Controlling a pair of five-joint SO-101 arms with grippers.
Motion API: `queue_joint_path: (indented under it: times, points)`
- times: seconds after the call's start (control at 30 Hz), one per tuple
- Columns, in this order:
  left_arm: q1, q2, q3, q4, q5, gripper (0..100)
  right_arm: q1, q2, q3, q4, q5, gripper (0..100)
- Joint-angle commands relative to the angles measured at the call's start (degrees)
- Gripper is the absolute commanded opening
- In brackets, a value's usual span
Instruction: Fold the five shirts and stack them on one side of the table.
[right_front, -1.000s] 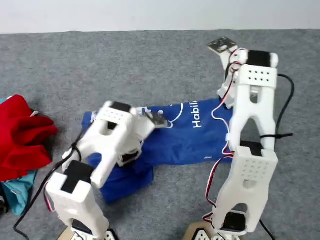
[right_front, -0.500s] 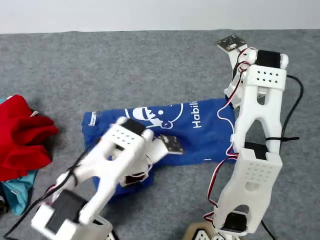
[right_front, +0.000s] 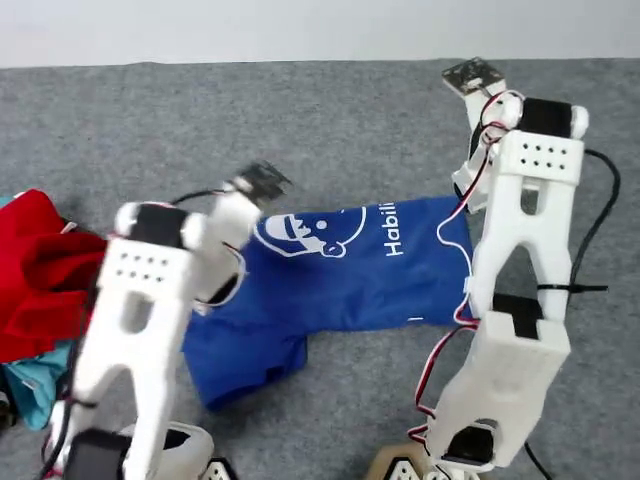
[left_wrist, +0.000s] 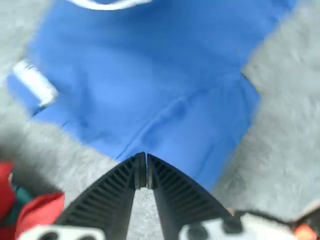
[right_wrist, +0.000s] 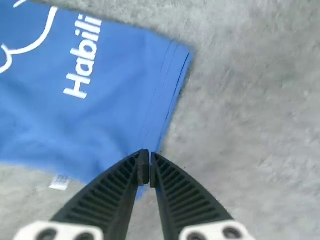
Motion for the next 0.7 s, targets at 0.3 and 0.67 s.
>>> queue_joint_path:
  times: [0.3, 0.67]
  points:
    - [-15.5, -17.7, 3.3, 0.5, 3.7, 1, -5.7, 4.0, 12.4, -13.4, -2.4, 1.5]
    - [-21.8, -19.4, 8.3, 0.0, 3.5, 1, -6.9, 5.3, 9.9, -18.1, -14.5, 20.8]
